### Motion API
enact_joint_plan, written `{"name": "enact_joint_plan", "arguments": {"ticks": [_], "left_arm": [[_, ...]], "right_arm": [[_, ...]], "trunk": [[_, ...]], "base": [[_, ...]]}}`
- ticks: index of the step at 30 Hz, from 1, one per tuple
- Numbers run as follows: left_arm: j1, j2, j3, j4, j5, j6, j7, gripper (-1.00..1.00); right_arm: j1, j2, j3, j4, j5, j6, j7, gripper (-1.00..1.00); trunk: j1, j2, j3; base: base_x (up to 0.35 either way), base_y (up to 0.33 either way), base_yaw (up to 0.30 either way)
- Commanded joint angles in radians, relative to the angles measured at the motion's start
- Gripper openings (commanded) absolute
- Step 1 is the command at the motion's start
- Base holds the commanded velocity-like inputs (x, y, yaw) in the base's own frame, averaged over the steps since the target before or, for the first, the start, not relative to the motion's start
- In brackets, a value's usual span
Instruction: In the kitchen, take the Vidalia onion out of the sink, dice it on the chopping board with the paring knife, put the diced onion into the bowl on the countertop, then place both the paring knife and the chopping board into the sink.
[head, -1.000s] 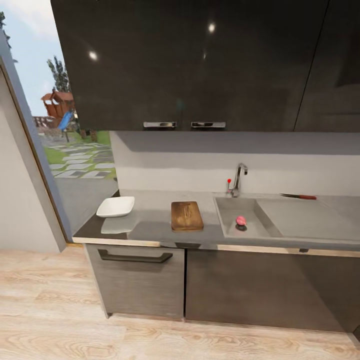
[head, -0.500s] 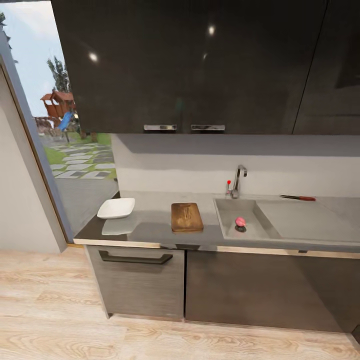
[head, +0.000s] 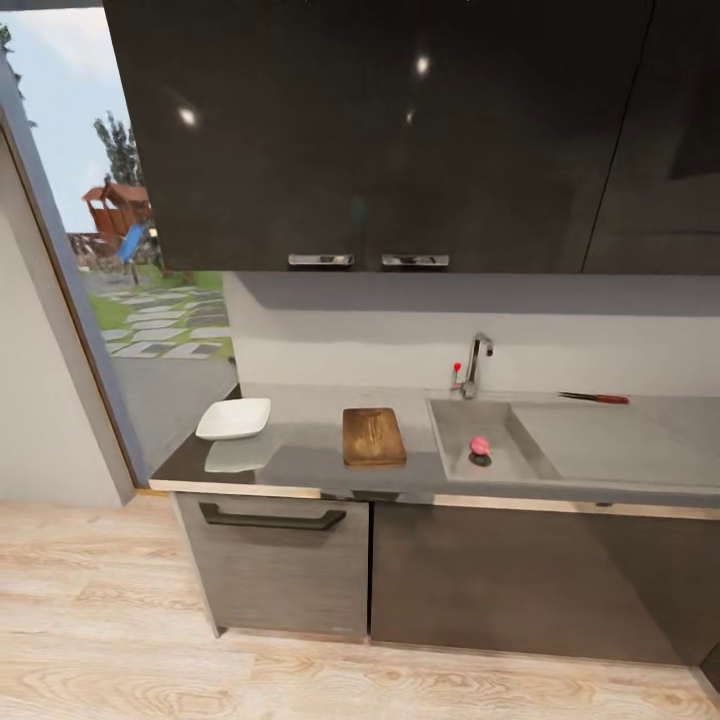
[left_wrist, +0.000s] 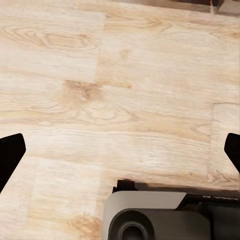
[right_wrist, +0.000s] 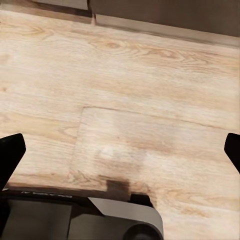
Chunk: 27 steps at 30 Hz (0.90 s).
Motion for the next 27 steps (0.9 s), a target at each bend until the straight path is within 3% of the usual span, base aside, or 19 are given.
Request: {"name": "enact_joint_plan", "arguments": {"ticks": [1,27], "left_arm": [[0.000,0.000,-0.001,-0.001,0.007,-0.001,0.000,1.00],[0.000,-0.001,-0.001,-0.001,0.007,0.000,0.000,1.00]], "right_arm": [[0.000,0.000,0.003,-0.001,0.004,0.000,-0.007,1.00],[0.000,0.000,0.003,0.007,0.004,0.000,-0.007,1.00]], "trunk": [[-0.004,0.006,0.002],[-0.103,0.188,0.083]], "base": [[0.000,0.000,0.000],[0.000,0.000,0.000]]}}
